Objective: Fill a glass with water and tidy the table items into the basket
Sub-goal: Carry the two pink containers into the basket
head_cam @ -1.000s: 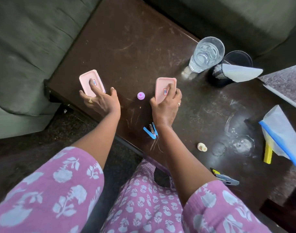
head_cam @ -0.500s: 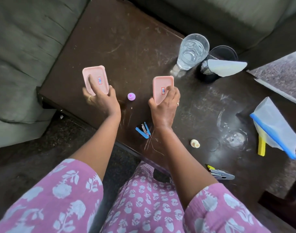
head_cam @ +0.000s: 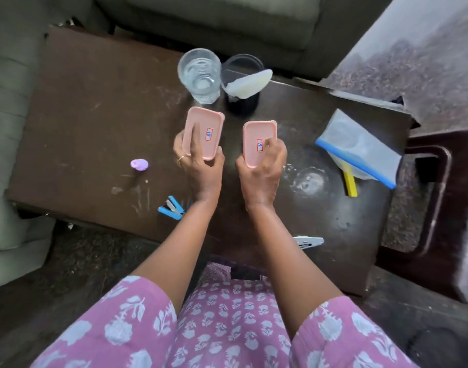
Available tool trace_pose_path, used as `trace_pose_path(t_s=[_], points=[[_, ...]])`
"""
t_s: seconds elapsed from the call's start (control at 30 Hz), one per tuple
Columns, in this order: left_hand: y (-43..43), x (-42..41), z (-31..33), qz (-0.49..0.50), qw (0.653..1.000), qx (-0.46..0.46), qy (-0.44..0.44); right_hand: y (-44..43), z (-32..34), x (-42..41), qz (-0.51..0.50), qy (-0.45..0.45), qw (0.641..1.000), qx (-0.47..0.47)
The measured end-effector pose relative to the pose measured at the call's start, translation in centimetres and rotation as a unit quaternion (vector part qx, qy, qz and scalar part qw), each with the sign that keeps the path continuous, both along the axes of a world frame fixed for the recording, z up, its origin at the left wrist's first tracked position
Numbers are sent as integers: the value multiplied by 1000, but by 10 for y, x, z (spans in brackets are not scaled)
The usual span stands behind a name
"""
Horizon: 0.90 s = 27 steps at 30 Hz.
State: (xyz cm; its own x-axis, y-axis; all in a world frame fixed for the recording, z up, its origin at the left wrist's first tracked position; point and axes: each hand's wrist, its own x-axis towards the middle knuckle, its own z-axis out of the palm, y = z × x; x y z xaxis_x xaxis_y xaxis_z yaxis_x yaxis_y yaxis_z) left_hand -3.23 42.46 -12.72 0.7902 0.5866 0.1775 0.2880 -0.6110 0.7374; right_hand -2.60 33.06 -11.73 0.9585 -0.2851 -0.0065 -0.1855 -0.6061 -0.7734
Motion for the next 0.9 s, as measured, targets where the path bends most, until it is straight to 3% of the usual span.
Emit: trace_pose_path(t_s=[0.4,0.7,0.9], points=[[-188,43,36,-218,973,-74,33,-178,33,18,-234,-93,966,-57],[-354,97,77,-436,897,-69,6,-327,75,25,-391,-138,901,-127],[-442,123,91,-534,845,-36,9,-402,89,22,-464,-101,873,-109]])
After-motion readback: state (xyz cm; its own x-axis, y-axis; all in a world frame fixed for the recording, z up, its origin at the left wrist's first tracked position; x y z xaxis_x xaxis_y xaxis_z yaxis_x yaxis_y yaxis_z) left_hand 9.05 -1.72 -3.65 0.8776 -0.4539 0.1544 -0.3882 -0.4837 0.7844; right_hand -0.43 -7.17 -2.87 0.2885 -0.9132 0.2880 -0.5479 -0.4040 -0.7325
